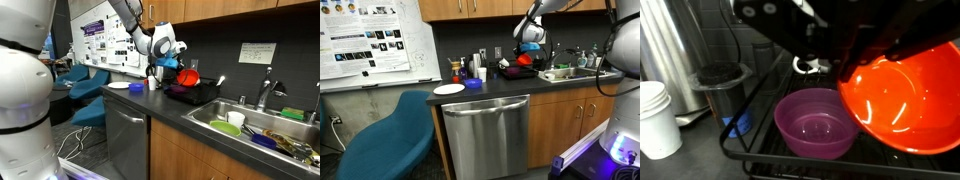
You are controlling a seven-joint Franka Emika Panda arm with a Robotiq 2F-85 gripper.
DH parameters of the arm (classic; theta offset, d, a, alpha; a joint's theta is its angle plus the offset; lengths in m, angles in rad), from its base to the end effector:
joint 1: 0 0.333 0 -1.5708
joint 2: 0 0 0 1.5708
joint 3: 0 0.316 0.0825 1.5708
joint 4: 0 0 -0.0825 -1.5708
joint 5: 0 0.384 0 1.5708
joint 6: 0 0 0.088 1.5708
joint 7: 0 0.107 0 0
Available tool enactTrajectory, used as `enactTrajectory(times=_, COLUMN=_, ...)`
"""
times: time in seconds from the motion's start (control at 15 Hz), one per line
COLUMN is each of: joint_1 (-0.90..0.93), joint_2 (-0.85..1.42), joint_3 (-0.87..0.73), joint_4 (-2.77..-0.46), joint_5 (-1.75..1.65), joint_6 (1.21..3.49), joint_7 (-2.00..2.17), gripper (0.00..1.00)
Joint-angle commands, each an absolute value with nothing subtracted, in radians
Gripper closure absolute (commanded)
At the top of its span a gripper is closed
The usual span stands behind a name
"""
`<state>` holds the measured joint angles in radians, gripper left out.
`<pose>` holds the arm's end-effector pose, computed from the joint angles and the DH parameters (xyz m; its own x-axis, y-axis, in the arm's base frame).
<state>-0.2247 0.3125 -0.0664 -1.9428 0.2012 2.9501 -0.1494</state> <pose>0.6300 -0.1988 0.4032 0.7242 -0.2510 0.6423 -0.2956 -0.9545 -0.0397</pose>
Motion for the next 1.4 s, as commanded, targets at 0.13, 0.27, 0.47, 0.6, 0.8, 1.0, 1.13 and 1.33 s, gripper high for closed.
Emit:
enactTrajectory(times=0.13, joint_1=-0.213, joint_2=0.315, joint_3=-0.122, joint_4=-1.965, joint_5=0.158, joint_6=2.970, joint_7=-0.054, gripper=0.99)
enactTrajectory(times=0.27, joint_1=-0.207, joint_2=0.321, joint_3=-0.134, joint_4=-1.959, joint_5=0.142, joint_6=2.965, joint_7=-0.033, gripper=0.99)
enactTrajectory(times=0.47, joint_1=-0.198, joint_2=0.329, joint_3=-0.140, joint_4=-1.955, joint_5=0.125, joint_6=2.960, joint_7=-0.008, gripper=0.68)
enactTrajectory(times=0.6, joint_1=-0.192, joint_2=0.331, joint_3=-0.142, joint_4=-1.954, joint_5=0.115, joint_6=2.959, joint_7=0.003, gripper=0.59)
enactTrajectory(times=0.8, joint_1=-0.187, joint_2=0.328, joint_3=-0.139, joint_4=-1.957, joint_5=0.108, joint_6=2.958, joint_7=0.011, gripper=0.38)
enactTrajectory(times=1.0, joint_1=-0.183, joint_2=0.300, joint_3=-0.094, joint_4=-1.987, joint_5=0.122, joint_6=2.981, joint_7=-0.019, gripper=0.18)
enactTrajectory(times=1.13, joint_1=-0.187, joint_2=0.277, joint_3=-0.029, joint_4=-2.009, joint_5=0.156, joint_6=3.016, joint_7=-0.069, gripper=0.05)
enactTrajectory(times=1.33, joint_1=-0.223, joint_2=0.258, joint_3=0.116, joint_4=-2.020, joint_5=0.221, joint_6=3.051, joint_7=-0.152, gripper=0.00)
